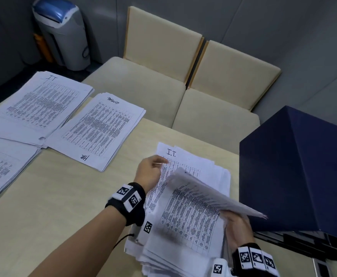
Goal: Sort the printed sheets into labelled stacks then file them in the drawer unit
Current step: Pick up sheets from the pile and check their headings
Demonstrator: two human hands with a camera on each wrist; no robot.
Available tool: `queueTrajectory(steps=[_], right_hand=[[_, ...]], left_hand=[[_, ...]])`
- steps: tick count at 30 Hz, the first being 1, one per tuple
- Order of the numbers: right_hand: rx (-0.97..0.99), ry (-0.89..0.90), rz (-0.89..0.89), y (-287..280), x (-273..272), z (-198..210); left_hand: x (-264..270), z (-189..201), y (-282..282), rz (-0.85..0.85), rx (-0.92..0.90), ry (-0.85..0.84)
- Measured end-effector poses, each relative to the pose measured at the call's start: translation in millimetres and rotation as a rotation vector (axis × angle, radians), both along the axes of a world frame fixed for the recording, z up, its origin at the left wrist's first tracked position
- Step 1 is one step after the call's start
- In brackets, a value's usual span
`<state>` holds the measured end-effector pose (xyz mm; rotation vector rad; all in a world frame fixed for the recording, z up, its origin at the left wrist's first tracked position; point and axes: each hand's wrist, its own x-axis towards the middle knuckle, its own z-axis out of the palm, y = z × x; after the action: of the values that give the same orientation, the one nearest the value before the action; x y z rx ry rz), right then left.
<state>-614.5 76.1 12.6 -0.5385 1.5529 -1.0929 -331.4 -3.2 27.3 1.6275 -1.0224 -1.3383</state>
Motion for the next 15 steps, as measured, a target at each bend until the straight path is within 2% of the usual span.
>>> queueTrajectory(steps=[1,3,5,8,10,11,13,15], right_hand=[[-0.010,-0.016,-0.015,-0.2,0.6,0.4],[-0.020,-0.122,-0.043,-1.9,0.3,-0.5],[0.018,-0.268,-0.097,-1.3,3.8,0.1],[0.082,-0.283,-0.086,-1.3,6.7,-0.4],[0.111,-0.315,-0.011,-2.2,13.3,12.3],[0.119,-0.326,0.000,-2.5,15.9,19.4],[0.086,-0.366,-0.027,-4.6,15.5,25.4],[0.029,-0.335,-0.013,-4.8,10.6,14.7]], left_hand=[[4.1,-9.3,-1.7,0.060,0.009,-0.227],[11.8,-22.6,0.2,0.012,0.084,-0.540],[13.4,-28.2,4.8,-0.153,0.099,-0.737],[10.0,-25.5,10.5,-0.339,-0.075,-0.985],[9.9,-23.2,12.5,-0.448,-0.220,-1.006],[11.0,-23.5,12.4,-0.486,-0.275,-0.960],[13.9,-24.2,13.1,-0.494,-0.357,-0.766],[15.4,-26.8,13.2,-0.465,-0.372,-0.577]])
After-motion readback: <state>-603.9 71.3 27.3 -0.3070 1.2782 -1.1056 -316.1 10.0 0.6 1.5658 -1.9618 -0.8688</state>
